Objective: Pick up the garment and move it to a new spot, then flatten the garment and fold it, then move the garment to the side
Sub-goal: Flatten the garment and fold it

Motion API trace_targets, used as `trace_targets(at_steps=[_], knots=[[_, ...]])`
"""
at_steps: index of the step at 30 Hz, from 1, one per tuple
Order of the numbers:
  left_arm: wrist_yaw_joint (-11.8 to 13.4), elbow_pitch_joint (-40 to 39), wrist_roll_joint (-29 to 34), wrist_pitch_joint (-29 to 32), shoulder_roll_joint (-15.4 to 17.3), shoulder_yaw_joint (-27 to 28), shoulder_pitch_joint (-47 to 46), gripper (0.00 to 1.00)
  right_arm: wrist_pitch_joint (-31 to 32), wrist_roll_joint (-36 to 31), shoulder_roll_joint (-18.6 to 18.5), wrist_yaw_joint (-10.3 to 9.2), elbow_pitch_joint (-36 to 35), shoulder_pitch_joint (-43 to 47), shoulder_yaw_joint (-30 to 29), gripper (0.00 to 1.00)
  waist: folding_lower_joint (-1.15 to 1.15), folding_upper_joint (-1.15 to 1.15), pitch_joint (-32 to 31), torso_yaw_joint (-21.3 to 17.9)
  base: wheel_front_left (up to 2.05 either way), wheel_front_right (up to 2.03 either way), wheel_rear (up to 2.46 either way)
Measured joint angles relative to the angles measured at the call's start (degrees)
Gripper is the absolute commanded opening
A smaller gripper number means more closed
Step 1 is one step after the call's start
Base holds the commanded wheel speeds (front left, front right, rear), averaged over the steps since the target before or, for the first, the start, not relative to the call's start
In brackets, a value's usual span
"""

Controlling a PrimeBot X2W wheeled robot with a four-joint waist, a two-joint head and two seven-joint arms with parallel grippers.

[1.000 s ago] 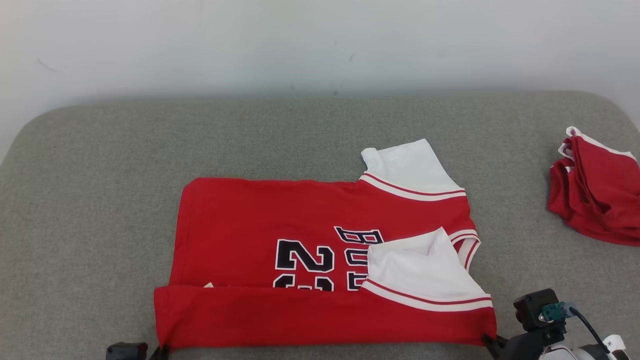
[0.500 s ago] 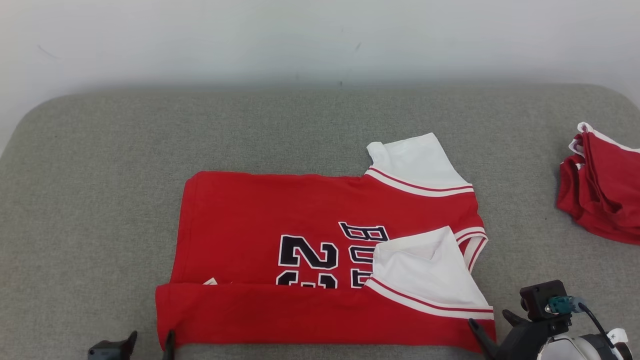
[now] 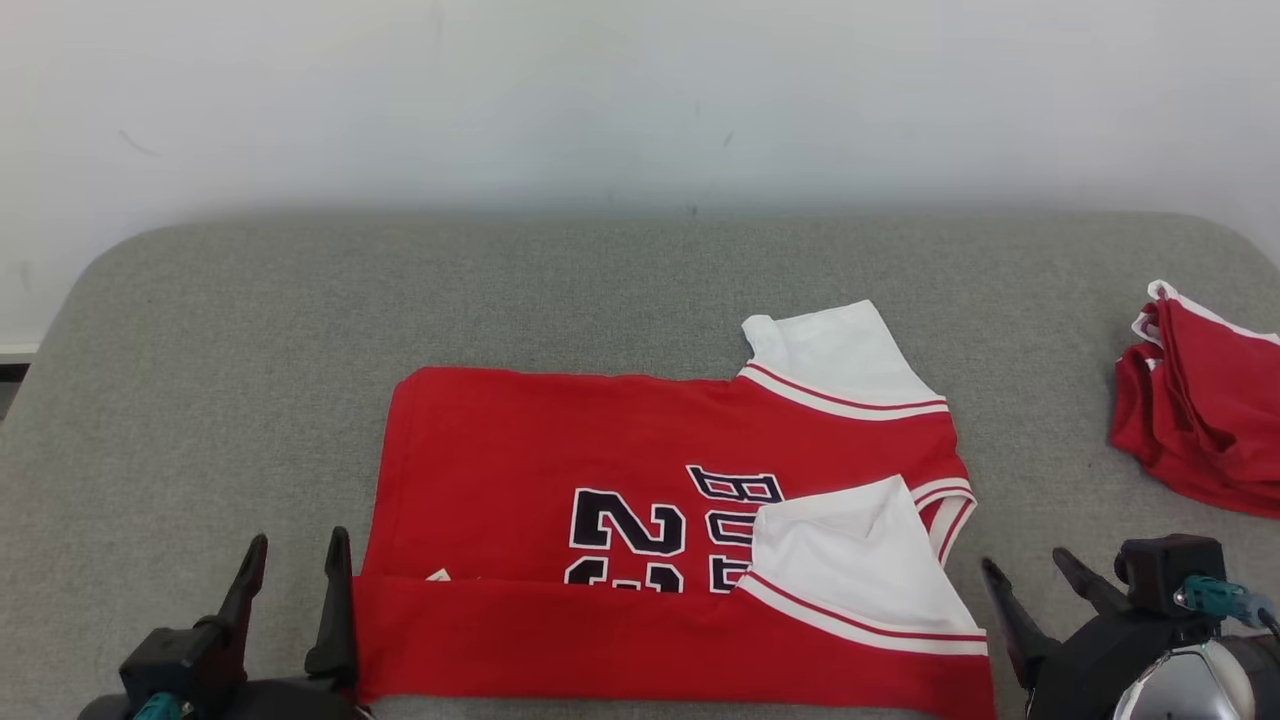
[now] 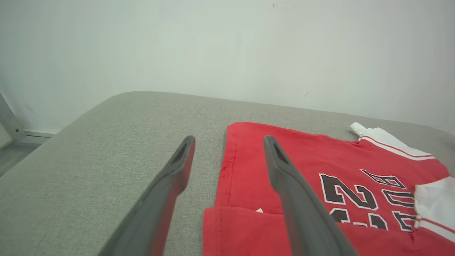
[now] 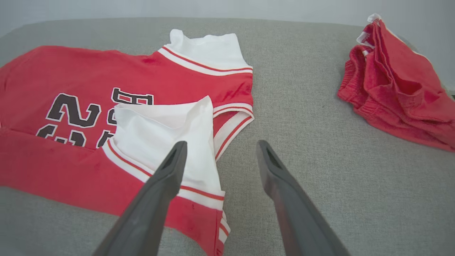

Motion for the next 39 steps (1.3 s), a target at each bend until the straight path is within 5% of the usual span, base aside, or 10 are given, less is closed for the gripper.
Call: trace_targets(at_steps=[11, 19, 39], knots=[[-2.13, -0.34, -2.03, -1.22, -2.72, 0.31, -1.52, 1.0, -22.15, 0.77, 1.26, 0.0, 8.12, -2.9, 0.01, 1.0, 0.0, 0.0, -3.04, 0.98, 0.0, 0.0, 0.0], [-2.14, 2.92, -1.24, -0.45, -2.16, -1.14, -2.26, 1.0, -32.36, -0.52, 1.36, 0.0, 12.77, -4.77, -1.77, 1.0, 0.0, 0.0, -4.18, 1.15, 0.0, 0.0, 0.0], [-1.13, 10.15, -1.54, 2.01, -1.38, -1.81, -2.28, 1.0, -37.24, -3.57, 1.41, 0.0, 20.49, -7.11, -1.68, 1.0, 0.0, 0.01, -4.14, -0.38, 0.0, 0.0, 0.0]])
